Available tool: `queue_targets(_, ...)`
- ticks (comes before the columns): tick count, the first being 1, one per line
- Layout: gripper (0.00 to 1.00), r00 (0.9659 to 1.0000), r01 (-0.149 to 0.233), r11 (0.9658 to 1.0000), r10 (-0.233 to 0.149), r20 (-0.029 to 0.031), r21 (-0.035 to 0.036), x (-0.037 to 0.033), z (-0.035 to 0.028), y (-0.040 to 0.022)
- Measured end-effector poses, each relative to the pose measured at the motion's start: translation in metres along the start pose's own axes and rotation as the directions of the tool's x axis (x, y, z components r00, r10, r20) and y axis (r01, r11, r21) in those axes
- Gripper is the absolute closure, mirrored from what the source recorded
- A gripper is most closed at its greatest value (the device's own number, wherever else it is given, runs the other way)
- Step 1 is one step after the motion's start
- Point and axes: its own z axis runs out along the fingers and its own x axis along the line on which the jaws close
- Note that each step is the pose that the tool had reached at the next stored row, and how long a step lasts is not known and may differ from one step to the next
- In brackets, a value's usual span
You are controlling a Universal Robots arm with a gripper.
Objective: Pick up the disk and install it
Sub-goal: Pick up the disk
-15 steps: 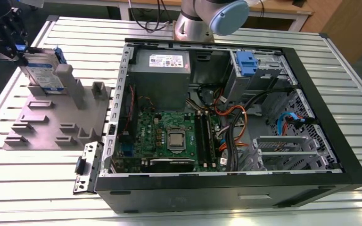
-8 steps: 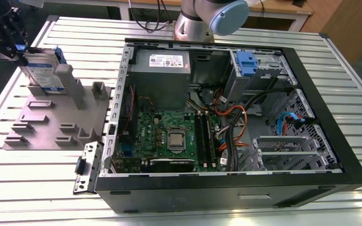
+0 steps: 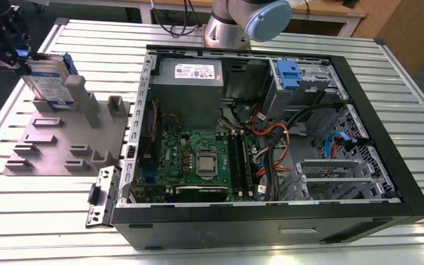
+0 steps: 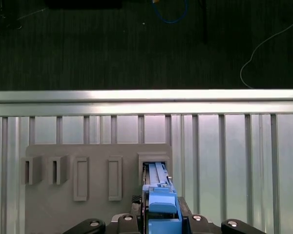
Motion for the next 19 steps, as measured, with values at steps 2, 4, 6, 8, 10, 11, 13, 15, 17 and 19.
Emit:
queue_targets(2, 0.63, 1.0, 0.0, 1.0, 0.0, -0.0002, -0.0004, 0.0, -0.001, 0.0001)
queue_targets(4, 0.63, 1.0, 0.0, 1.0, 0.0, -0.0001, -0.0003, -0.0001, -0.0021, 0.0)
queue_targets(6, 0.63, 1.0, 0.0, 1.0, 0.0, -0.0002, -0.0003, -0.0001, -0.0038, 0.0)
queue_targets(8, 0.63, 1.0, 0.0, 1.0, 0.0, -0.0001, -0.0002, -0.0002, -0.0054, 0.0001)
queue_targets(10, 0.63, 1.0, 0.0, 1.0, 0.0, -0.0001, -0.0002, -0.0002, -0.0068, 0.0001)
queue_targets(11, 0.63, 1.0, 0.0, 1.0, 0.0, -0.0001, -0.0002, -0.0002, -0.0075, 0.0001)
queue_targets(13, 0.63, 1.0, 0.0, 1.0, 0.0, -0.0001, -0.0002, -0.0003, -0.0089, 0.0001)
queue_targets(15, 0.63, 1.0, 0.0, 1.0, 0.0, -0.0001, -0.0002, -0.0003, -0.0102, 0.0001)
queue_targets(17, 0.63, 1.0, 0.0, 1.0, 0.0, -0.0001, -0.0002, -0.0004, -0.0114, 0.0002)
queue_targets(19, 0.63, 1.0, 0.0, 1.0, 0.0, 0.0001, 0.0001, -0.0004, -0.0114, 0.0001)
